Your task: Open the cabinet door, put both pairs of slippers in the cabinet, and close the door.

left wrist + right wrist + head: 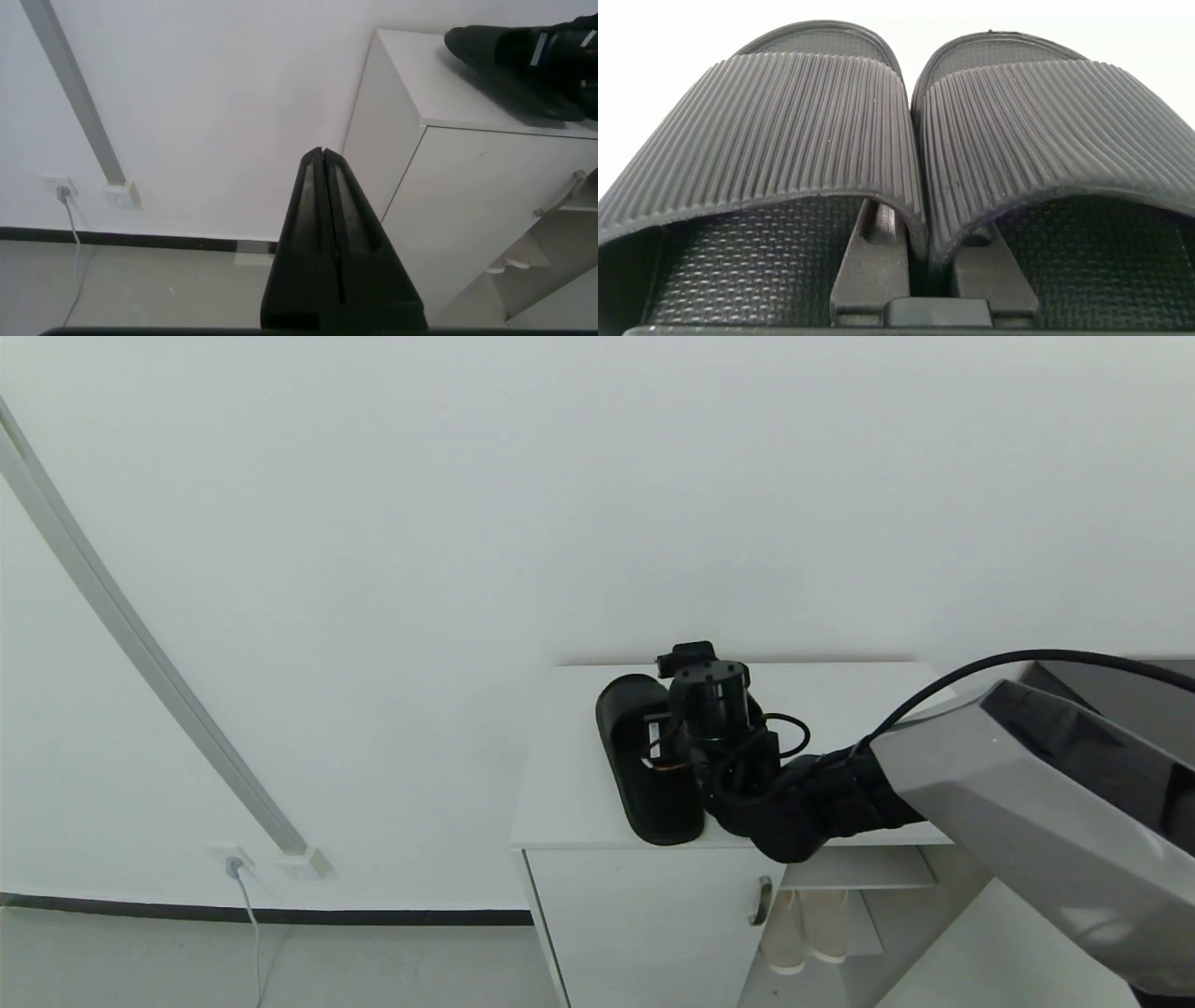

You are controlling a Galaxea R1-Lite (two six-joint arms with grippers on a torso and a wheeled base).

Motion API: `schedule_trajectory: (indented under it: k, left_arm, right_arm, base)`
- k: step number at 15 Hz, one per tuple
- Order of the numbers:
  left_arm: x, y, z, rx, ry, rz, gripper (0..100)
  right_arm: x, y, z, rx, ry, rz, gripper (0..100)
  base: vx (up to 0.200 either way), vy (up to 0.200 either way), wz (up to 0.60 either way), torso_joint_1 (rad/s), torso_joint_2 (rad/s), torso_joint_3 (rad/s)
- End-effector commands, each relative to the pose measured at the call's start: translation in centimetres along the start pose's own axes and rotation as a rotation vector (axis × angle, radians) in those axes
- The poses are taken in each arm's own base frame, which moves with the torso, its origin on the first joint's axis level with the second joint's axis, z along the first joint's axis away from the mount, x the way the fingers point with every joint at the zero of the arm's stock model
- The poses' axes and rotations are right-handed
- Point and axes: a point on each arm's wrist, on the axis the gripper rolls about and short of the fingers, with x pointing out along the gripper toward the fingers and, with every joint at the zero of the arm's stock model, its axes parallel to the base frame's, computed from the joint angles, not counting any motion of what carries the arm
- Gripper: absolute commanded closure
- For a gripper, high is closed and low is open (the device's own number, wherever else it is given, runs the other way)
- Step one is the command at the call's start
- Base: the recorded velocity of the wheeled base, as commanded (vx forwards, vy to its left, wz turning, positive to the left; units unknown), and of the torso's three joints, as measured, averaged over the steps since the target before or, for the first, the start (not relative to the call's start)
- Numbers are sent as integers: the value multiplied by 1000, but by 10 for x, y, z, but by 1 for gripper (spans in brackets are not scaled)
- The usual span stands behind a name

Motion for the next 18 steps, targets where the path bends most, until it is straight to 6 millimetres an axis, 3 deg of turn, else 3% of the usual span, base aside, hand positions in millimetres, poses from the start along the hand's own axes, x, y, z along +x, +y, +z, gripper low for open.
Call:
schedule_trajectory:
  k: [1, 8, 9, 16, 18]
  left_arm:
    - [0, 0, 0, 1, -1, 0, 100]
    - [0, 0, 0, -1, -1, 0, 100]
    - [0, 0, 0, -1, 1, 0, 100]
    - [0, 0, 0, -2, -1, 3, 100]
    - [0, 0, 0, -1, 1, 3, 100]
  right_arm:
    - [-46, -17, 29, 16, -14, 68, 100]
    - [-159, -51, 33, -5, 30, 337, 100]
    - [-167, -51, 33, 1, 35, 363, 100]
    - [-168, -45, 27, -9, 51, 377, 100]
    - [-167, -43, 24, -14, 59, 378, 100]
  base:
    - [0, 0, 0, 0, 0, 0]
    - [0, 0, 0, 0, 0, 0]
    - [0, 0, 0, 0, 0, 0]
    - [0, 0, 0, 0, 0, 0]
    - [-200, 0, 0, 0, -2, 5]
